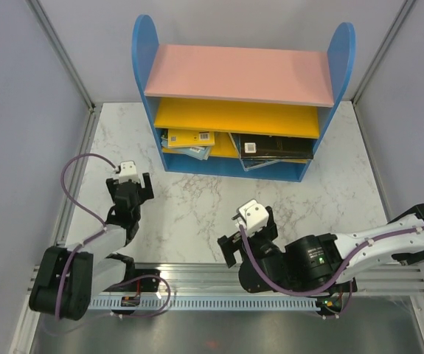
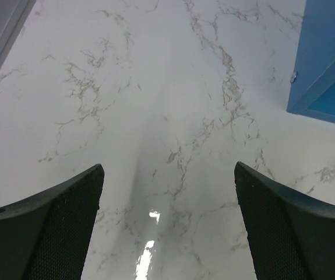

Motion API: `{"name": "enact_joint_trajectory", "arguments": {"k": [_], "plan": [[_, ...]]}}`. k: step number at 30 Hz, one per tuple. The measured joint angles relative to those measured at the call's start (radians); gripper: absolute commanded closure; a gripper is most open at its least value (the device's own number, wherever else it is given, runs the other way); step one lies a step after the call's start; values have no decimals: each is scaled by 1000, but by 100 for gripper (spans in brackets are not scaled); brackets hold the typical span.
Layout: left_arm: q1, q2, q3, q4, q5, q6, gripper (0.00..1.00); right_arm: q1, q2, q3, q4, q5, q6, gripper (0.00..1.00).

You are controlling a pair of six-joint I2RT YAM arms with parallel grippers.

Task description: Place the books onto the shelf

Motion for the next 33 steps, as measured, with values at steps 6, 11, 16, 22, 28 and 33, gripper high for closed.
{"name": "enact_joint_trajectory", "arguments": {"k": [6, 11, 16, 22, 28, 33], "plan": [[63, 136, 6, 172, 118, -2, 5, 0, -15, -113, 64, 51, 49, 2], [130, 231, 107, 171, 193, -19, 6, 0, -22, -177, 144, 102, 50, 2], [236, 278, 167, 186, 297, -44, 16, -21, -50, -247, 232, 137, 51, 2], [288, 332, 171, 205, 483, -42, 21, -66, -76, -302, 272, 135, 84, 2], [284, 329, 109, 327, 605, -29, 0, -66, -77, -333, 292, 127, 128, 2], [227, 351, 37, 439, 597, 3, 0, -66, -78, -356, 295, 117, 163, 2]]}}
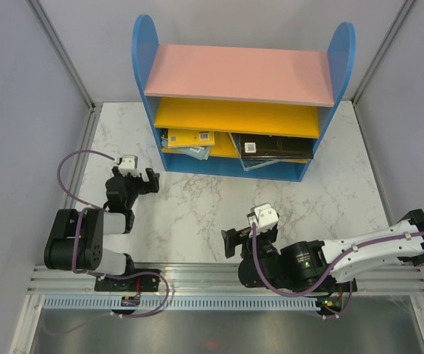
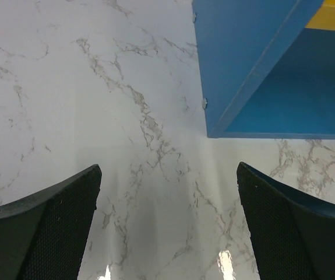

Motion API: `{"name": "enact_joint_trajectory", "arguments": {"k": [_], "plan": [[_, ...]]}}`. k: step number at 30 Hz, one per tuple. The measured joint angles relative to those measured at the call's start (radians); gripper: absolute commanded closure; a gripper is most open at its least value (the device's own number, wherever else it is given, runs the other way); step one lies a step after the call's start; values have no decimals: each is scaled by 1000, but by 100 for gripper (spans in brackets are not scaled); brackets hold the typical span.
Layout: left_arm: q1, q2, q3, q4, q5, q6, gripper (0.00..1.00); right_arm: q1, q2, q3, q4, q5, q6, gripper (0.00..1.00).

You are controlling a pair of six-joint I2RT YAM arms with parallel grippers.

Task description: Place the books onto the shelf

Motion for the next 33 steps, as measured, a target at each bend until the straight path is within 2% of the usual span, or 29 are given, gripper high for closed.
{"name": "enact_joint_trajectory", "arguments": {"k": [9, 12, 14, 19, 22, 27, 33], "plan": [[-16, 4, -12, 66, -24, 15, 0, -9, -15, -1, 0, 77, -7, 2], [-16, 4, -12, 75, -24, 15, 0, -69, -79, -34, 6, 90, -14, 2], [-16, 4, -12, 79, -24, 15, 0, -174, -156, -90, 17, 78, -26, 2], [-16, 4, -12, 79, -24, 15, 0, -518, -345, -275, 203, -119, -282, 2], [-16, 4, -12, 80, -26, 16, 0, -702, -361, -293, 282, -246, -397, 2], [-16, 4, -13, 80, -32, 16, 0, -976, -402, -337, 380, -418, -480, 2], [-16, 4, -13, 80, -35, 16, 0, -1241, -450, -460, 486, -526, -579, 2]]}}
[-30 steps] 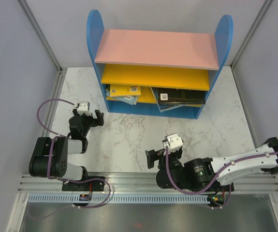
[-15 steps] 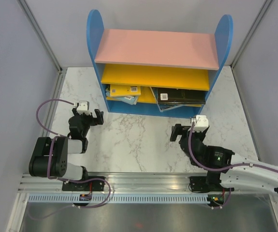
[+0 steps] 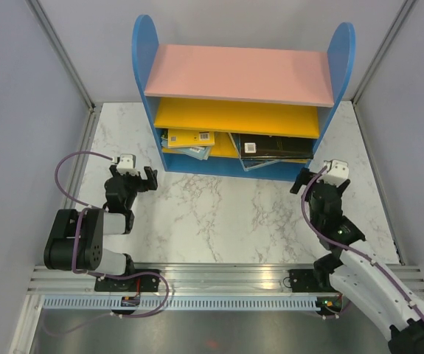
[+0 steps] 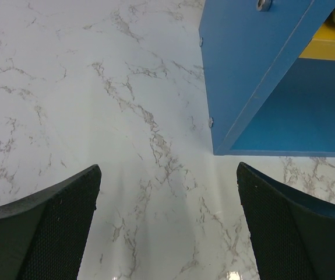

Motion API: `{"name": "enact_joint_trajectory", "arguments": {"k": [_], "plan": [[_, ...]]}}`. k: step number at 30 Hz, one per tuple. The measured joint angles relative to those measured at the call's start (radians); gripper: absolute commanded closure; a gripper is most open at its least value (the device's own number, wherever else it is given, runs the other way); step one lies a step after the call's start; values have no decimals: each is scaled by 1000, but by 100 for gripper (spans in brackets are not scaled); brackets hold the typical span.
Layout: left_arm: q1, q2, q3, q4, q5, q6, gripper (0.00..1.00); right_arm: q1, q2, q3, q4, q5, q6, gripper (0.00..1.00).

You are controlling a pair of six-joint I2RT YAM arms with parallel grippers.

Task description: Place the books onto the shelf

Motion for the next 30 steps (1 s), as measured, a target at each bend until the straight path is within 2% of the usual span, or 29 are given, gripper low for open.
{"name": "enact_joint_trajectory", "arguments": {"k": [5, 9, 15, 20, 24, 27, 30], "plan": [[0, 0, 0, 0, -10, 0, 0, -274, 138, -41, 187, -164, -106, 2], [0, 0, 0, 0, -12, 0, 0, -449, 311, -137, 443, -304, -149, 2], [0, 0, 0, 1, -14, 0, 0, -494, 561, -268, 837, -358, -189, 2], [0, 0, 0, 2, -14, 0, 0, -532, 760, -285, 1149, -371, -180, 2], [0, 0, 0, 3, -14, 0, 0, -513, 816, -269, 1209, -415, -204, 2], [0, 0, 0, 4, -14, 0, 0, -507, 900, -267, 1327, -446, -240, 2], [0, 0, 0, 5, -14, 0, 0, -499, 916, -261, 1312, -449, -257, 2]]}}
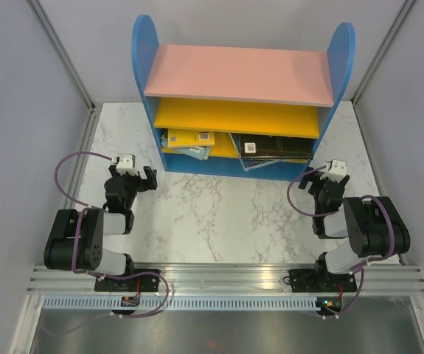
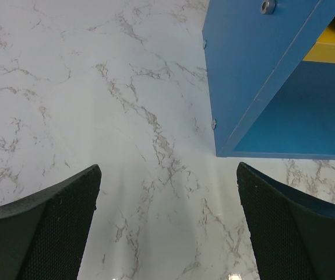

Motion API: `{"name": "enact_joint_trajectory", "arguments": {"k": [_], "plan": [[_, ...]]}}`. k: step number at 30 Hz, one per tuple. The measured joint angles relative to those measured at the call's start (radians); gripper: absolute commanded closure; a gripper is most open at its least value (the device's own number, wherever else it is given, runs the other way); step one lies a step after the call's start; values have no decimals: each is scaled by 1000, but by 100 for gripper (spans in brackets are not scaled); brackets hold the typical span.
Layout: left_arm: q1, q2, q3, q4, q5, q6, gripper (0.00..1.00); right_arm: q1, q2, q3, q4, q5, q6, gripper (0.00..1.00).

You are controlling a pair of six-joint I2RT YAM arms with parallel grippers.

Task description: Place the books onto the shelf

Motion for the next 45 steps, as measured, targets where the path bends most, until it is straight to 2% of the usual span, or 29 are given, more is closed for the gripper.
{"name": "enact_joint_trajectory", "arguments": {"k": [13, 45], "plan": [[0, 0, 0, 1, 0, 0, 0, 9, -2, 31, -25, 13, -83, 2], [0, 0, 0, 1, 0, 0, 0, 8, -3, 32, -24, 10, -90, 2]]}}
